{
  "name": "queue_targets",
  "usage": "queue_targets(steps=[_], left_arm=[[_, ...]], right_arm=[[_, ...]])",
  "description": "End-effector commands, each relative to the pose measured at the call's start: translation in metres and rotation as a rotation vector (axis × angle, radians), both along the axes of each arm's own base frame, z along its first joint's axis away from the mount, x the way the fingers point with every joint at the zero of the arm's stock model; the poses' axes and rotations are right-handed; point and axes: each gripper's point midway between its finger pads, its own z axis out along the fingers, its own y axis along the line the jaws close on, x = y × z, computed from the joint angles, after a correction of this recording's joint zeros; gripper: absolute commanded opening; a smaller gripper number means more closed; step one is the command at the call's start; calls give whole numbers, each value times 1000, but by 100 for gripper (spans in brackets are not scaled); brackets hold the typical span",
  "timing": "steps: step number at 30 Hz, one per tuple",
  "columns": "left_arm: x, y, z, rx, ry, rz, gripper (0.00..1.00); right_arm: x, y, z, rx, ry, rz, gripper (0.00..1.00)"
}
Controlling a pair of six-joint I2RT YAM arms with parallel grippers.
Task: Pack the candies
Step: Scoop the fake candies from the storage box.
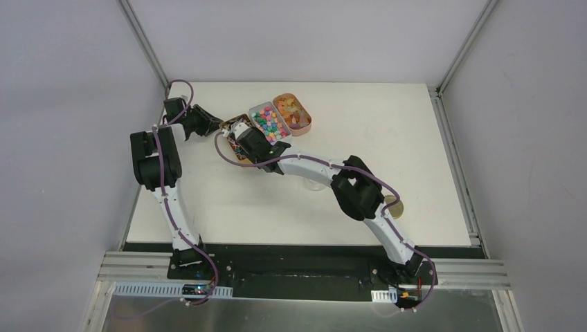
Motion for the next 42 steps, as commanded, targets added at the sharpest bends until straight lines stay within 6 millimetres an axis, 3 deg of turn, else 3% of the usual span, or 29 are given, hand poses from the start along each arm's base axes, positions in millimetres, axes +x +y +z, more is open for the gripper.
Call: queue_targets(steps=[1,11,20,42], left_arm=[[4,-8,2,-6,-30,-28,32],[5,-7,3,-4,-33,-31,32],[5,-8,3,-8,-32,-33,32],[4,-14,-1,-27,-22,-45,31]], right_arm=[[1,8,40,134,-46,13,0],[8,12,43,171,-46,20,0],[10,6,37,-5,16,17,0],[14,28,15,27,32,73,0]])
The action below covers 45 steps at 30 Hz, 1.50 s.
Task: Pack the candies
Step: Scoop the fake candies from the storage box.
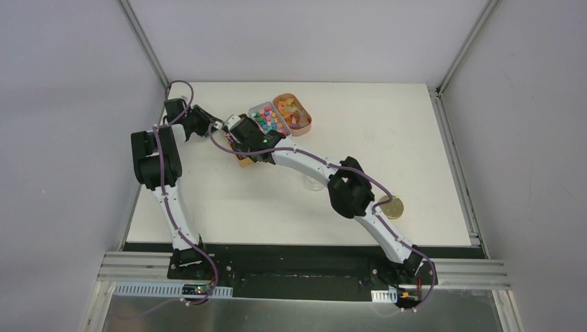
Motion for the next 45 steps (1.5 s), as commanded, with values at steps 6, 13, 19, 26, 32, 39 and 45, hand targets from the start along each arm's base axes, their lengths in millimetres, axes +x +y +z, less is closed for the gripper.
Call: queue_targets(steps=[6,13,19,26,32,39,45], left_arm=[[2,-18,7,-29,-28,-55,31],[9,-15,12,-22,-44,-55,31],[16,-15,19,-31,-60,-57,31],[22,-9,33,-22,-85,-50,38],[24,0,48,25,-102,-29,50],[21,11,62,114,-81,-5,61],[14,13,91,141,-100,5,69]], right_arm=[[6,13,-2,142,-16,15,0],[7,-6,-5,174,-9,-30,0],[9,-11,14,292,-21,-30,0],[2,-15,36,401,-60,23,0],[-1,-25,63,410,-107,35,0],[-14,-53,99,399,-175,58,0],[-34,-88,120,373,-225,76,0]])
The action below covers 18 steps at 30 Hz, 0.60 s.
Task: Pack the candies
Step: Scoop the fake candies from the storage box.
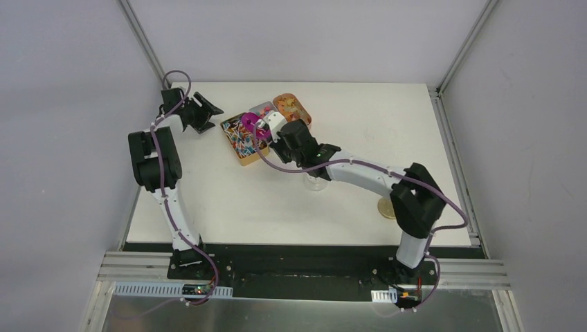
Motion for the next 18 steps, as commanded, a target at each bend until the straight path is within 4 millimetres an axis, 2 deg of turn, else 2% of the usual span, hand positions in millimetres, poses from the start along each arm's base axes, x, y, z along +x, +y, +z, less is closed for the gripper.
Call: queue_targets(steps=[1,3,6,9,10,14,18], left_arm=[[3,5,75,75,-131,1,70],[-3,2,90,73,-148,-4,74],[-18,-11,109,53,-176,-42,89],[-37,-28,119,71,-202,-92,94],[-42,-32,123,74,-211,-105,98],[-62,-48,146,76,-262,-153,99],[-89,-63,151,99,-273,-164,99]], right_arm=[[-8,-18,63,77,-139,17,0],[-14,-30,72,84,-165,11,0],[-25,-49,78,82,-178,1,0],[-37,-65,84,91,-184,-5,0],[-41,-72,84,82,-180,-11,0],[-54,-99,85,36,-181,-25,0],[-69,-128,89,-22,-178,-45,0]])
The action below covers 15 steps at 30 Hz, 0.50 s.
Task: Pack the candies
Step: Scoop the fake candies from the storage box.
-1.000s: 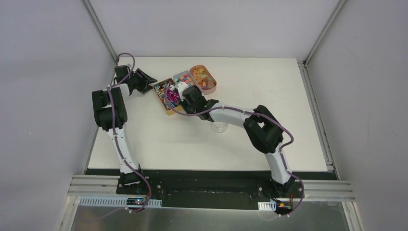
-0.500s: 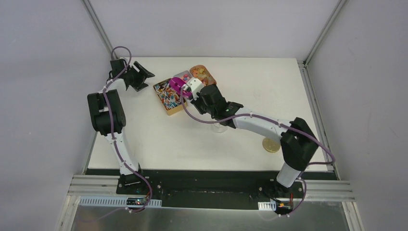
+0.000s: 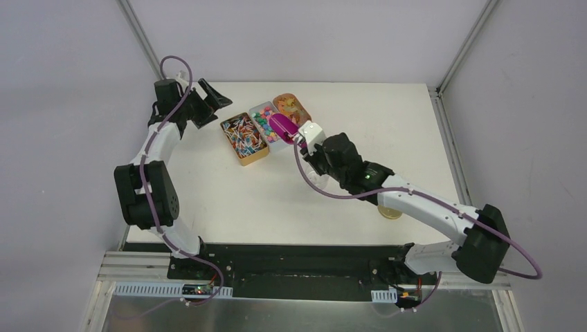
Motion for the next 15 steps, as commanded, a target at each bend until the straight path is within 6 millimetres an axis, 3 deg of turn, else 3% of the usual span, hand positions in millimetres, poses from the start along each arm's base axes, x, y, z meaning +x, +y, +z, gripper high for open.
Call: queue_targets(steps=[1,5,8,15], left_arm=[[-34,-20,19,50,-64,-44,99],[-62,-43,27,76,-94,-76,99],[-80,-46,26,91,-100,-68,99],[-114,-52,-3,124,-60,-54,99]], right_arm=[[-11,-34,24,-30,-45,-44,0],[-25,-58,22,-91,-16,-61,0],[-35,-76,15,-167,20,-77,0],[-52,-108,7,-305,94,-97,0]])
